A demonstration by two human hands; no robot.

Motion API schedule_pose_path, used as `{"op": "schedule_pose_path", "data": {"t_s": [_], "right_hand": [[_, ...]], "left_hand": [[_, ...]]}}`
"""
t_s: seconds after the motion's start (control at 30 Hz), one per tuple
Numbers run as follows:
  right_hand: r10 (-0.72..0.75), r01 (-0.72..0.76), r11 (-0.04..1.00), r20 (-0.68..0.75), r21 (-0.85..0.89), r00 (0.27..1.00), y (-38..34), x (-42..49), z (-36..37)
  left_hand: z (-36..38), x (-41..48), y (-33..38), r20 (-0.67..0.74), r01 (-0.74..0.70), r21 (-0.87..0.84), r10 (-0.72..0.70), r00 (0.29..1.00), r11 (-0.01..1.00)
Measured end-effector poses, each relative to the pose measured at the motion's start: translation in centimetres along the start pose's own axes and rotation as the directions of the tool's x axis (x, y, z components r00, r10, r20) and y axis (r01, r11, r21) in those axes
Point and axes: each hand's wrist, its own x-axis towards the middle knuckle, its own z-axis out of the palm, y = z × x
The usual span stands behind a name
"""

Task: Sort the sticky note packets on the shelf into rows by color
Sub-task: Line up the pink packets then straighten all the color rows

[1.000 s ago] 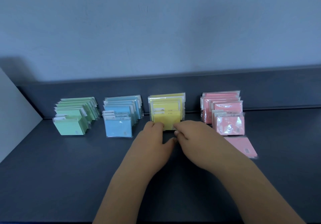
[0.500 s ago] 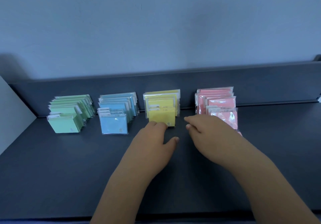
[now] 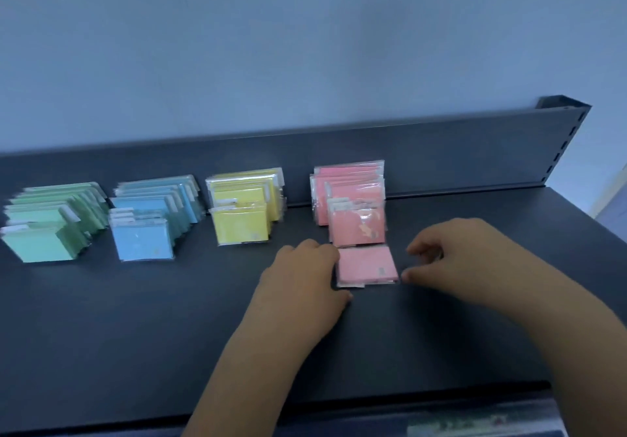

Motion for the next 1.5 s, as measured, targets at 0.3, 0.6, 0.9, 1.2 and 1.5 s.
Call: {"op": "schedule_pose_path", "data": {"t_s": [0.3, 0.6, 0.9, 1.2, 1.5], "right_hand": [[-0.166, 0.162, 0.983, 0.047, 0.085, 0.985, 0.9, 0.9, 1.3], [0.020, -0.085, 0.776, 0.110, 0.625, 0.994, 1.4, 1.3, 0.8], [0.078, -0.035, 0.860, -0.062, 0.510, 0.995, -0.5, 2.8, -0.5], [0.089, -0.060, 0.966, -0.106, 0.250, 0.990, -0.9, 3.6, 0.2], [0.146, -0.163, 0.930, 0.075, 0.331, 0.986, -1.2, 4.1, 0.5]], "left_hand": [[1.6, 0.8, 3.0, -0.160, 0.139, -0.141, -0.162, 0.974, 0.980], [0.7, 0.3, 4.1, -0.175, 0.173, -0.666, -0.377, 0.909, 0.726], [-0.9, 2.4, 3.2, -0.154, 0.194, -0.713, -0.420, 0.894, 0.674], [-0.2, 4.0, 2.6, -0.097, 0.313, -0.622, -0.468, 0.878, 0.718], [-0.4, 4.2, 3.6, 0.109, 0.438, -0.438, -0.437, 0.893, 0.785]]}}
